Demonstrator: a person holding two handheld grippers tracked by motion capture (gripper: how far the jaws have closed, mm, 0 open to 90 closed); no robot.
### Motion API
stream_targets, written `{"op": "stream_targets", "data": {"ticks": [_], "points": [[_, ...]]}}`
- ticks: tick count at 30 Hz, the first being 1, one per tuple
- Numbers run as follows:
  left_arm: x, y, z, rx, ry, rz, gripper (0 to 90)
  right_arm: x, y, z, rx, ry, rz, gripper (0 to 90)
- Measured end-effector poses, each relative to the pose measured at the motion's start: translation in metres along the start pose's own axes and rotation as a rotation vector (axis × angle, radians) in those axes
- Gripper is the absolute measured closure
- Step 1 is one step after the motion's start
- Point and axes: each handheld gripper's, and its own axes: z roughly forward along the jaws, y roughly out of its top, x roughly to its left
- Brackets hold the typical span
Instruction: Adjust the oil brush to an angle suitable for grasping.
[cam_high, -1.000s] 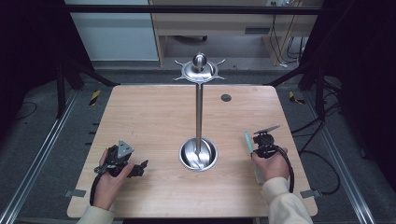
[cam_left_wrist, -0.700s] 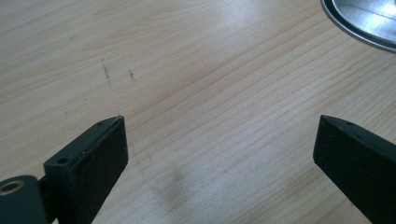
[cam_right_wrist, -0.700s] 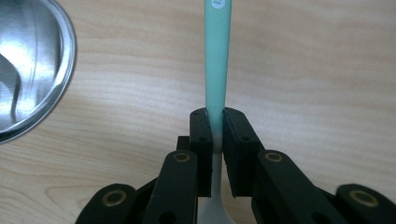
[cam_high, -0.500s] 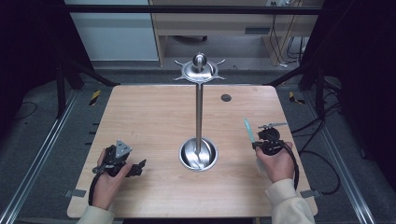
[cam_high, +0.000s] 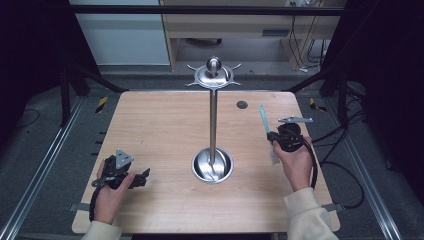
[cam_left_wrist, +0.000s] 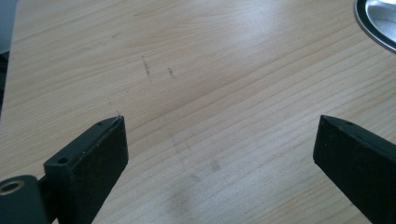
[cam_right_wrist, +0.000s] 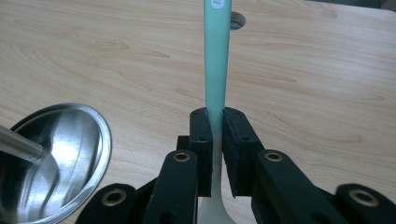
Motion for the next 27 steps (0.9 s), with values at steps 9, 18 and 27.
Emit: {"op": "stream_targets", "data": {"ticks": [9,18,27], "points": [[-0.006,0.004,0.005,0.006,-0.024,0.039,2.9,0.010,0.000,-0.003,-0.061,0.010,-0.023,82.9],[-0.003,0.003,0.007,0.004,-0.018,0.033,2.8,0.028,0.022,-0.029,-0.157,0.039,-0.047,82.9],[-0.004,0.003,0.007,0.006,-0.021,0.030,2.9,0.041,0.055,-0.065,-0.298,0.089,-0.038,82.9]]}}
